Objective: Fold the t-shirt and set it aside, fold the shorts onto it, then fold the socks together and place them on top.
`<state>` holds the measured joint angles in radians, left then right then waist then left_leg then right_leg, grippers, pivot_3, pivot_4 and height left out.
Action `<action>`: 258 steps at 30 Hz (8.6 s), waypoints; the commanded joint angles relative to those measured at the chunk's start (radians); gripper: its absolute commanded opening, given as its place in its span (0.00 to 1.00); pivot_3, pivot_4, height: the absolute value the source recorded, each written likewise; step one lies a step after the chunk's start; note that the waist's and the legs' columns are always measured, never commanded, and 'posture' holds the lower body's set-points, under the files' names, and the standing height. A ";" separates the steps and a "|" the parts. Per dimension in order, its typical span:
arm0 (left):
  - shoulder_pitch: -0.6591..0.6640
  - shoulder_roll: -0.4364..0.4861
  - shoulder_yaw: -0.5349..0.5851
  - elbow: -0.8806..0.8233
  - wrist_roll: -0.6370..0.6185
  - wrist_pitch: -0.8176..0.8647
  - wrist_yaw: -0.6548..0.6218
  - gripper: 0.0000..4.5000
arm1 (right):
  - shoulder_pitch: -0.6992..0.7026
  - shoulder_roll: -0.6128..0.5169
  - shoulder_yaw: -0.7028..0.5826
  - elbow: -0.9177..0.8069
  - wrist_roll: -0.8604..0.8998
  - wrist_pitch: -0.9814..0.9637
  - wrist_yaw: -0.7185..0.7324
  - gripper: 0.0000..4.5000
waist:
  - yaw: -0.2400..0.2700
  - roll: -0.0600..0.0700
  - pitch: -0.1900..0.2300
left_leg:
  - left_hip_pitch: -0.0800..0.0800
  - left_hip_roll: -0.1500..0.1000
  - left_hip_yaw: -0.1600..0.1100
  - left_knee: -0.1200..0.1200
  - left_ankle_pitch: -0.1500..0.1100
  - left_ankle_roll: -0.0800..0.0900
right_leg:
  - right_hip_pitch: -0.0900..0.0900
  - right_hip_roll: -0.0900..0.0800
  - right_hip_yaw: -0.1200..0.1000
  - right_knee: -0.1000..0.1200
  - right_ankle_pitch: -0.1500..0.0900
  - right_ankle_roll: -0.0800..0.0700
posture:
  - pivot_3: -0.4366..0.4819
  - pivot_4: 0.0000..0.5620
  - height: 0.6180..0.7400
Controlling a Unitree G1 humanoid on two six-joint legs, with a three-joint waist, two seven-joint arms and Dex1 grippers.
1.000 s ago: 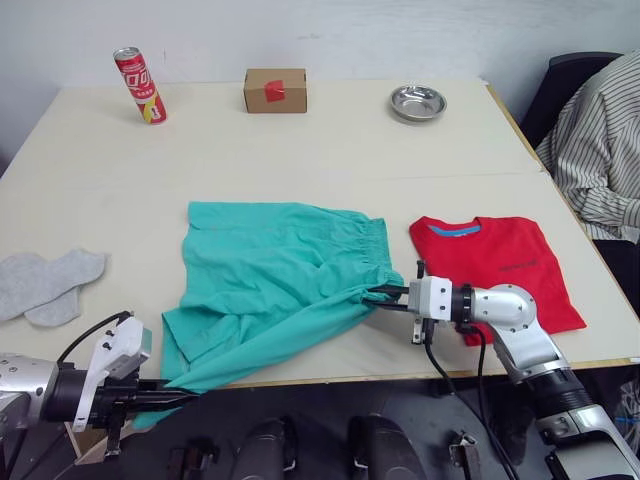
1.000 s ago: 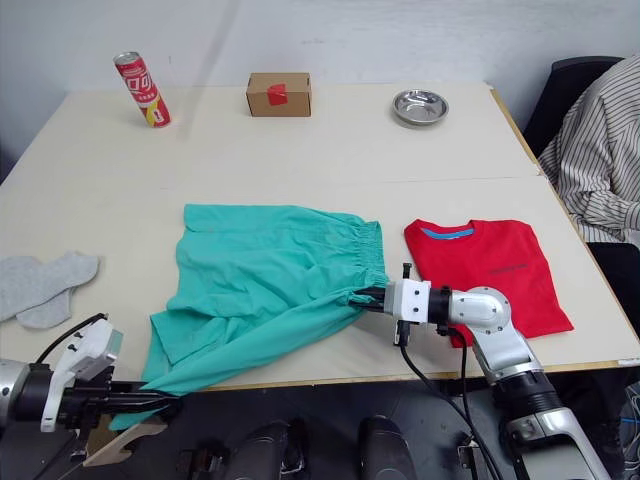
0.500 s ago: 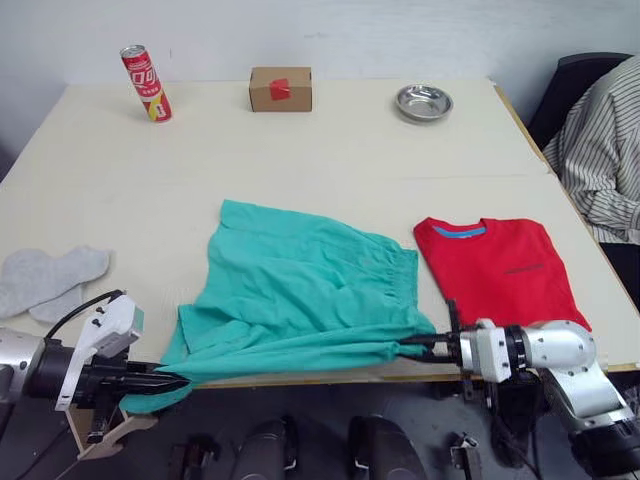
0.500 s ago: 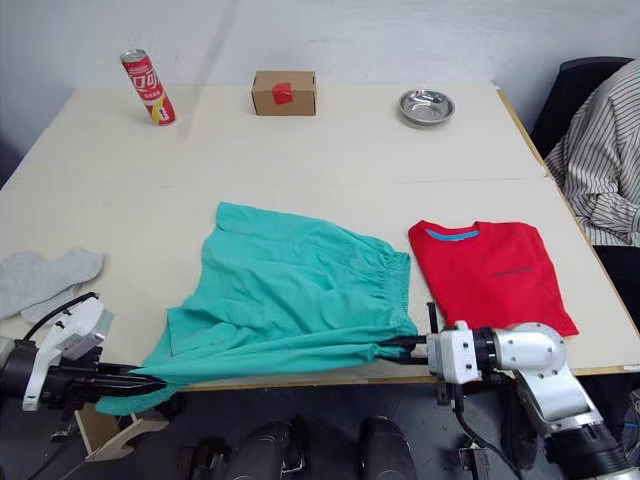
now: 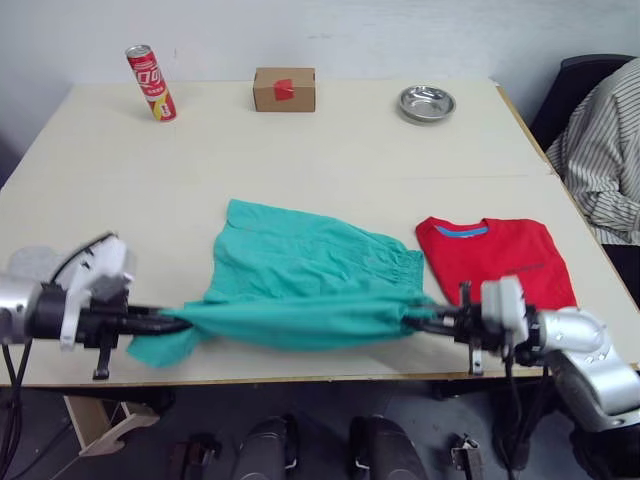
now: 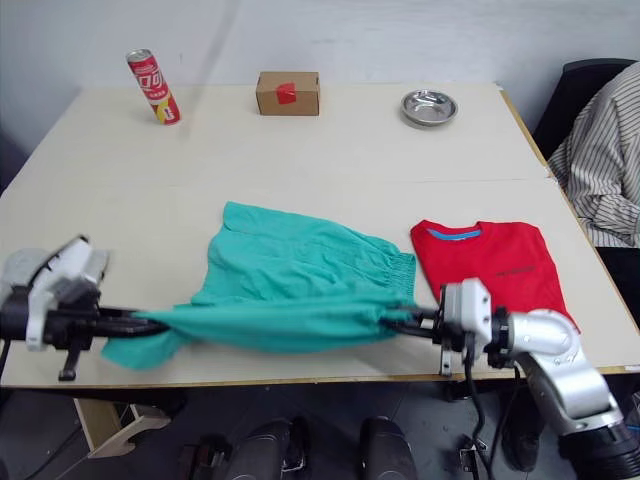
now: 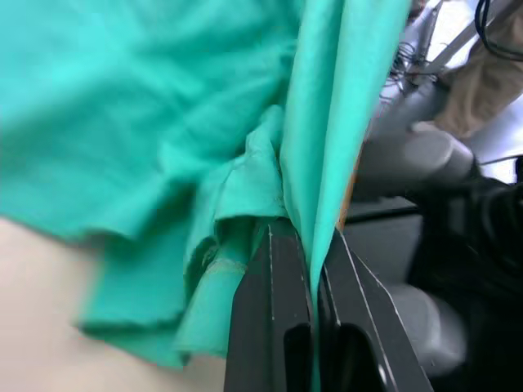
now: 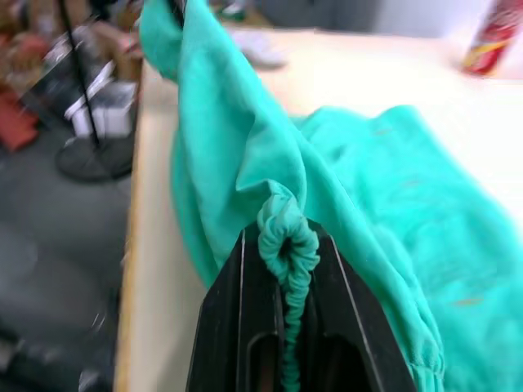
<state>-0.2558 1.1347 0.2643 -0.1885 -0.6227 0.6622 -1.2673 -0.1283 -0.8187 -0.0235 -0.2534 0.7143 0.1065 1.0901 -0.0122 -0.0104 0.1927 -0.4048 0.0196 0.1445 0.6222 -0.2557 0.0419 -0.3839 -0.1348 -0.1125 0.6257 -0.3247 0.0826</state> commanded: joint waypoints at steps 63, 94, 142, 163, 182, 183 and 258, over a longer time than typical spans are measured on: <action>-0.763 -0.452 -0.119 1.232 0.475 -1.075 0.175 0.95 | 0.108 0.115 -0.256 -0.206 -0.113 0.228 -0.203 1.00 | 0.007 -0.007 0.003 | -0.023 -0.004 0.006 0.028 0.000 0.024 | -0.011 0.003 -0.008 0.011 0.008 0.017 | 0.48 0.27 1.00; -0.612 -0.551 -0.421 1.202 0.730 -1.330 0.175 0.86 | 0.091 0.176 0.226 -0.079 -0.760 0.089 -0.401 0.81 | 0.009 -0.014 -0.003 | -0.017 -0.004 0.006 0.029 -0.001 0.022 | -0.008 -0.001 -0.005 0.010 0.008 0.017 | 0.48 0.27 1.00; 0.724 -0.338 0.184 -0.264 0.058 -0.472 0.264 0.58 | 0.043 0.164 0.200 0.090 -0.444 -0.174 -0.132 0.36 | -0.014 -0.010 -0.006 | -0.015 -0.003 0.003 0.023 -0.007 0.012 | -0.007 -0.006 -0.003 0.006 0.006 0.013 | 0.48 0.27 1.00; 0.415 -0.390 -0.188 -0.242 0.212 -0.414 0.353 0.01 | -0.250 0.425 0.398 0.187 -0.579 -0.128 -0.187 0.00 | -0.018 -0.005 -0.003 | -0.017 -0.002 0.008 0.019 -0.006 0.010 | -0.011 0.000 -0.001 0.003 0.006 0.012 | 0.48 0.27 1.00; 0.271 -0.625 -0.065 -0.001 0.303 -0.274 0.745 0.01 | -0.356 0.501 0.225 0.481 -0.698 -0.019 -0.497 0.00 | -0.016 -0.007 -0.004 | -0.016 -0.001 0.006 0.025 -0.006 0.012 | -0.009 -0.001 -0.001 0.011 0.007 0.013 | 0.48 0.27 1.00; 0.278 -0.635 -0.040 0.002 0.292 -0.257 0.767 0.01 | -0.357 0.502 0.203 0.497 -0.697 -0.021 -0.528 0.00 | -0.015 -0.007 -0.005 | -0.015 -0.001 0.005 0.025 -0.006 0.012 | -0.008 -0.001 -0.001 0.010 0.007 0.013 | 0.48 0.27 1.00; -0.213 -0.694 -0.233 0.290 0.177 -0.475 0.301 0.00 | 0.193 0.473 -0.419 -0.255 0.999 0.733 -1.310 0.90 | 0.009 -0.007 -0.005 | -0.017 0.000 0.005 0.014 -0.005 0.010 | -0.010 0.001 0.001 0.000 0.006 0.010 | 0.48 0.27 1.00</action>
<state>-0.4500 0.4379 0.0488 0.0938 -0.4282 0.1787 -0.9185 0.0325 -0.3252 -0.4161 -0.4487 1.5850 0.8388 -0.1682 -0.0033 -0.0173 0.1873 -0.4216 0.0199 0.1495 0.6347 -0.2591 0.0536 -0.3940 -0.1330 -0.1119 0.6250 -0.3187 0.0919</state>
